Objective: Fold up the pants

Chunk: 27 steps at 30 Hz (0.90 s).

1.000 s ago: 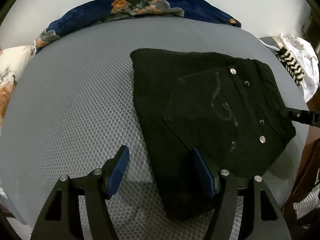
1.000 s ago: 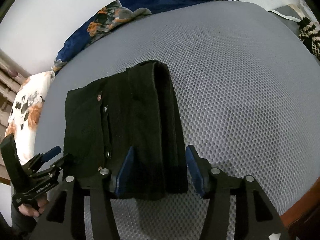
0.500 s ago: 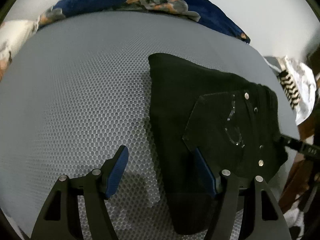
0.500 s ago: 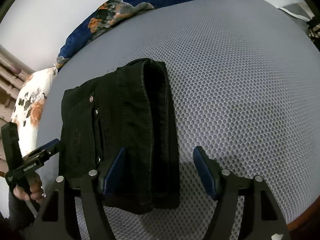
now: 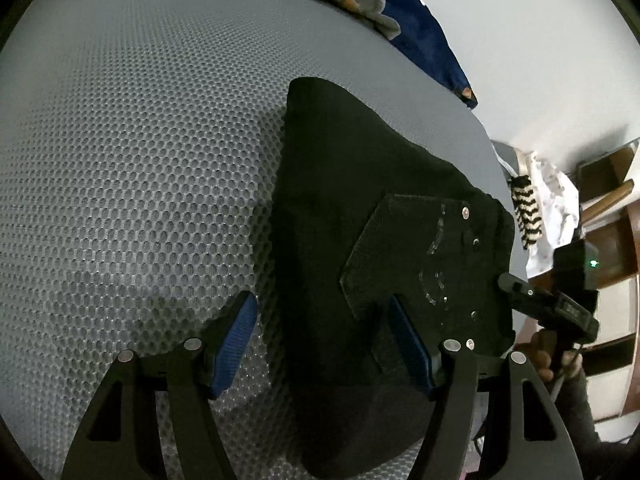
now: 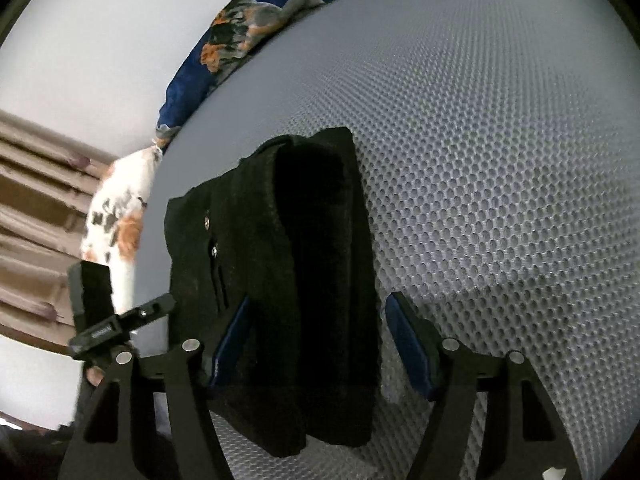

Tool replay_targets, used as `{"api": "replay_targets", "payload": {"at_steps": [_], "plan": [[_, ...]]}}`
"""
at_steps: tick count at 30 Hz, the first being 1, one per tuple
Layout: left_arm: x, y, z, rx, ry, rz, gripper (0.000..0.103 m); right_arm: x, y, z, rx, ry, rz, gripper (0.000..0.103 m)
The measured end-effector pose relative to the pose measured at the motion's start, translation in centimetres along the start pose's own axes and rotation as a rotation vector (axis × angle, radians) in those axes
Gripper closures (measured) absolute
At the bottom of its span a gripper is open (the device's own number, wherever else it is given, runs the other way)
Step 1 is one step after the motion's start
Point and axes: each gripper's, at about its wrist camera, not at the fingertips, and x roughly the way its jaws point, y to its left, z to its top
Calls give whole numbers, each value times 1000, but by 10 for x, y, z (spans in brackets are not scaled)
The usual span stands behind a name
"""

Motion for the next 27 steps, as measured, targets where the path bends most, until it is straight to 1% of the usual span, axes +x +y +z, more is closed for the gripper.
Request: {"api": "replay_targets", "payload": {"at_steps": [4,10,14,17,23,27], "plan": [[-1,7,5,-4,7,-27,34,6,-11,4,27,29,78,47],[2,13,11,-15,9,-74,34,11,-18,8,21,63,162,48],[6,14,10,-67,31,-148,34,12,-23,9,31,81,204,48],[8,15,11,-71,30,-159,34,10,-27,10,35,96,217,51],[9,23,12,-71,46,-190,34,10,-33,14,30,131,227,50],[5,24,15,-63,46,-194,35,16,-32,19,36,127,258,50]]}}
